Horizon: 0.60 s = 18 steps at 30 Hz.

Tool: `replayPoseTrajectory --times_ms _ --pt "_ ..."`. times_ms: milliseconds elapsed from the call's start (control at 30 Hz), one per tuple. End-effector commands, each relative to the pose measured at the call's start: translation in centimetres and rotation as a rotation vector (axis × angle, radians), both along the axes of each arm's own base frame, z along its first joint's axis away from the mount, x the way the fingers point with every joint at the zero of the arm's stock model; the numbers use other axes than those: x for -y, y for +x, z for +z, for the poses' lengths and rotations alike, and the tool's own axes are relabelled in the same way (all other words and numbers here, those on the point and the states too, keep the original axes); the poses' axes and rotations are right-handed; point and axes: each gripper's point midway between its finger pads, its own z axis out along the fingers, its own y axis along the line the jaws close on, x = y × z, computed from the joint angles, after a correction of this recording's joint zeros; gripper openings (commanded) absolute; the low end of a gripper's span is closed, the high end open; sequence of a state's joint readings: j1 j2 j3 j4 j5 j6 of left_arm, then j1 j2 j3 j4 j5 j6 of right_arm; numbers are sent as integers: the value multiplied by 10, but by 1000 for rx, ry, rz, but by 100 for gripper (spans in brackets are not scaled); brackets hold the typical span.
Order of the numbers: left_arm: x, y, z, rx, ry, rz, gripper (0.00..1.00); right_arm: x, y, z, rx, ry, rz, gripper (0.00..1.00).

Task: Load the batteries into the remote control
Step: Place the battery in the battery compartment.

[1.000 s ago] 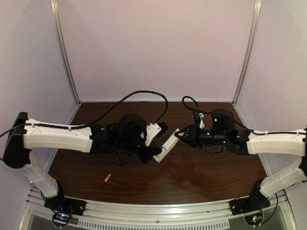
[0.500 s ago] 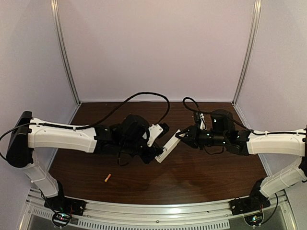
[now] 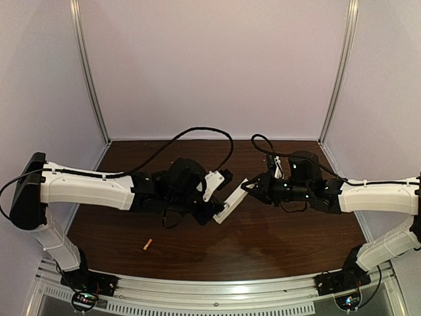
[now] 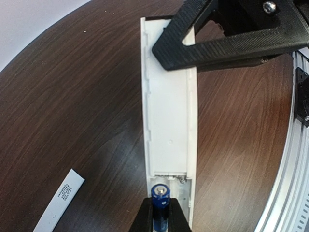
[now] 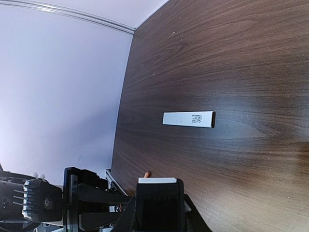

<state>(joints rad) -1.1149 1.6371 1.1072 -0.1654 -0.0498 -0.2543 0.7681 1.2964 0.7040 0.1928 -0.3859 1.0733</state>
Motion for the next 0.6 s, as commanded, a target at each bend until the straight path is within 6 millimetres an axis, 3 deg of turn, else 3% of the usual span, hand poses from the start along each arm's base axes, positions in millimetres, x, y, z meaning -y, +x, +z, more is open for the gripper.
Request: replayPoseTrajectory --times_ms 0,233,567 --pt "-3 3 -21 -9 61 25 8 -13 -1 39 54 106 31 0" --pt "-11 4 -33 -17 102 51 18 -10 -2 40 58 98 27 0" --pt "-11 5 -27 -16 97 61 25 -5 -2 34 59 57 13 0"
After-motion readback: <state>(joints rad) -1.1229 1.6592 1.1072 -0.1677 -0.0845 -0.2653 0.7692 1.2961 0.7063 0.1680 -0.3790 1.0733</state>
